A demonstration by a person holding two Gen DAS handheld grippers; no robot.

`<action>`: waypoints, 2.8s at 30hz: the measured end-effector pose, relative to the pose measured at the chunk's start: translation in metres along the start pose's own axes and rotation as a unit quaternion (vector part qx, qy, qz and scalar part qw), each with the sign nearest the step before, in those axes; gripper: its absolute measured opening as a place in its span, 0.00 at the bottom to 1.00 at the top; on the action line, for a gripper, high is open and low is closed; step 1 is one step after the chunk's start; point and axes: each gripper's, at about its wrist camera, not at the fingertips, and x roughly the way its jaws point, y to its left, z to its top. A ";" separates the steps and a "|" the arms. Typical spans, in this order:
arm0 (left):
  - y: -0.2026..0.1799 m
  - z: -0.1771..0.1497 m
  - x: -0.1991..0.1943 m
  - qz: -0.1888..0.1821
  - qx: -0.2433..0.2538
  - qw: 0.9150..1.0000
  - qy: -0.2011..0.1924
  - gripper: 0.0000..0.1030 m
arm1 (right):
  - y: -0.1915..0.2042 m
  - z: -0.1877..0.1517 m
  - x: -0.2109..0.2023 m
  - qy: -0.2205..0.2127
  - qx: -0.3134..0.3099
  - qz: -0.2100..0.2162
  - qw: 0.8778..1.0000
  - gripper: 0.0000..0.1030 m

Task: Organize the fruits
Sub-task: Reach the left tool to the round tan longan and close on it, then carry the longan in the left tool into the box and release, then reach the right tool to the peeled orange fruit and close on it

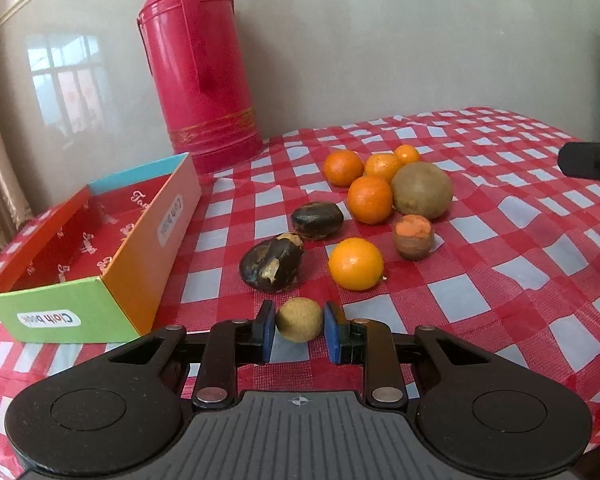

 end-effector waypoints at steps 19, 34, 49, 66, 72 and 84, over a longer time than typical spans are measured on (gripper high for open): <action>0.023 0.021 -0.029 0.087 0.047 0.991 -0.086 0.25 | 0.006 -0.002 0.002 0.005 -0.002 0.005 1.000 0.95; 0.156 0.034 0.044 0.215 -0.079 0.973 0.017 0.25 | 0.027 -0.010 0.009 0.022 -0.033 0.017 0.999 0.95; 0.165 0.033 0.055 0.230 -0.123 0.964 0.053 0.33 | 0.030 -0.011 0.013 0.029 -0.040 0.019 0.999 0.95; 0.139 -0.006 -0.048 0.208 -0.175 0.962 -0.027 0.97 | 0.046 -0.011 0.012 0.021 -0.096 0.022 0.995 0.95; 0.142 -0.022 -0.063 0.211 -0.192 0.957 -0.050 1.00 | 0.063 -0.011 0.016 0.034 -0.155 0.028 0.987 0.95; 0.148 -0.024 -0.059 0.206 -0.203 0.956 -0.044 1.00 | 0.076 -0.010 0.057 0.074 -0.186 0.043 0.979 0.89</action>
